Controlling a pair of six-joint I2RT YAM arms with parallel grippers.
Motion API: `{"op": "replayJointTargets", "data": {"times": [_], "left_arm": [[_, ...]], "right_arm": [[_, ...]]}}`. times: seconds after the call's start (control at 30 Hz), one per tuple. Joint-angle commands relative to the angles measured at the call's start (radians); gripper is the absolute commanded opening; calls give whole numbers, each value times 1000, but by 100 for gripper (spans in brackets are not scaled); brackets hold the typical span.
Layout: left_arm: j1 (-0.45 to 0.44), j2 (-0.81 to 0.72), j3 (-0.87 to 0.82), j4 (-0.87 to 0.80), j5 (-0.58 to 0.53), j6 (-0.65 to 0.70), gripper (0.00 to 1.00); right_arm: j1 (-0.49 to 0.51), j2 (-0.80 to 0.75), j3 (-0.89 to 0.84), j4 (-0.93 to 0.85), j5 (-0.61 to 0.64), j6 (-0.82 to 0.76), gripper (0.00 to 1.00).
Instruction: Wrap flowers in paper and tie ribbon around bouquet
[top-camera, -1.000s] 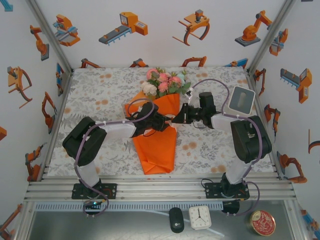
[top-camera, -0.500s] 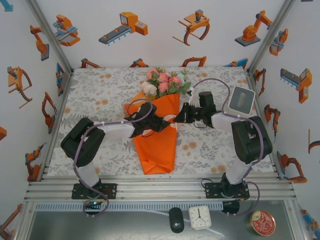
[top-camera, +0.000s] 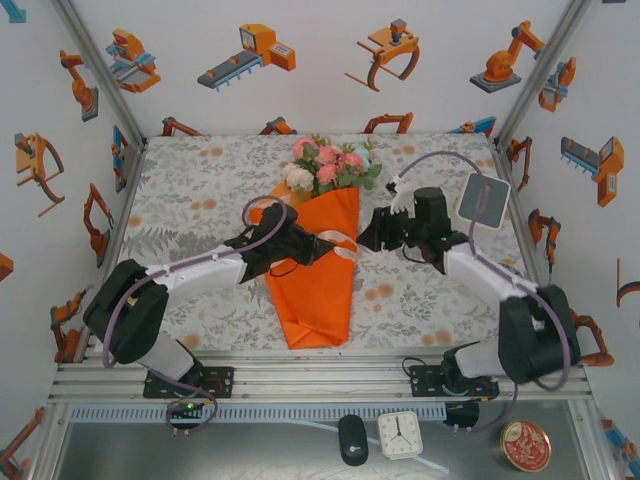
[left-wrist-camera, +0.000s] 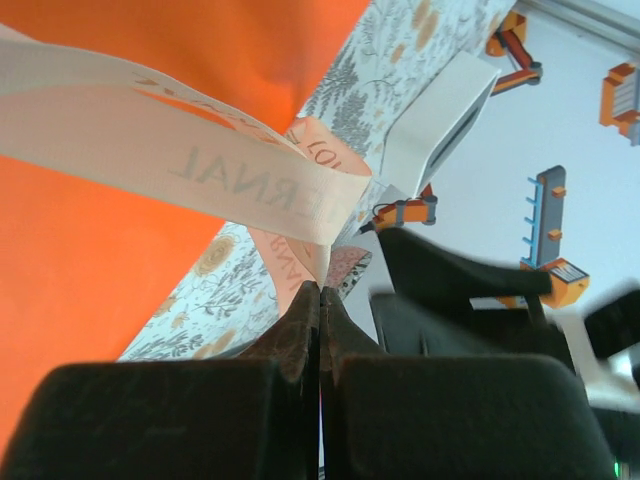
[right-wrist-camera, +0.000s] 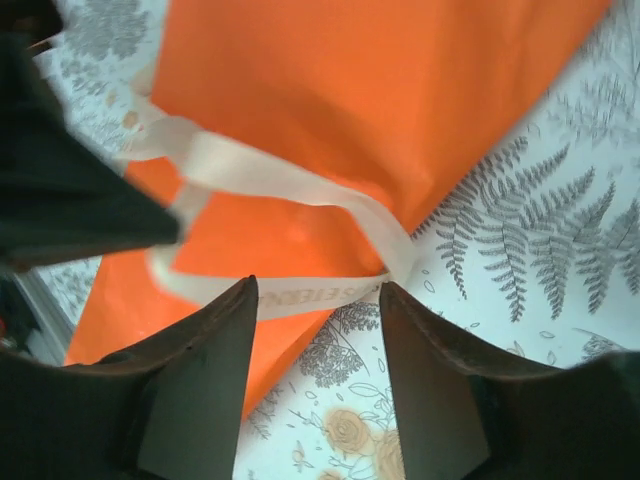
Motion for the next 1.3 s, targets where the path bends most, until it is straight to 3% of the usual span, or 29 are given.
{"op": "replayJointTargets", "data": {"times": [0.0, 0.13, 0.33, 0.4, 0.47, 0.57, 0.6, 0.7, 0.83, 1.0, 1.17, 1.27], "left_arm": [[-1, 7, 10, -13, 28, 18, 0], [-1, 8, 16, -16, 29, 22, 0], [-2, 20, 33, -22, 37, 25, 0], [-2, 25, 40, -24, 41, 26, 0], [0, 23, 44, -26, 42, 32, 3], [28, -12, 48, -65, 8, 99, 35], [47, -42, 47, -88, -18, 143, 41], [119, -190, 55, -269, -185, 325, 50], [267, -328, 43, -569, -396, 446, 50], [437, -330, -39, -613, -282, 424, 47], [456, -280, -135, -504, -163, 297, 50], [455, -239, -164, -439, -158, 257, 60]], "right_arm": [[50, -87, -110, 151, -61, -206, 54], [118, -55, -136, 280, -62, -325, 61], [144, 142, -43, 412, -140, -248, 56], [146, 186, -25, 441, -164, -205, 36], [146, 195, -34, 470, -153, -172, 1], [146, 163, -59, 472, -125, -135, 0], [146, 149, -64, 462, -120, -117, 0], [146, 88, -89, 397, -65, -74, 0], [147, 16, -117, 318, -5, -34, 0], [147, -32, -118, 283, 0, -22, 0], [147, -47, -119, 281, -11, -46, 0], [147, -48, -116, 277, -24, -47, 0]]}}
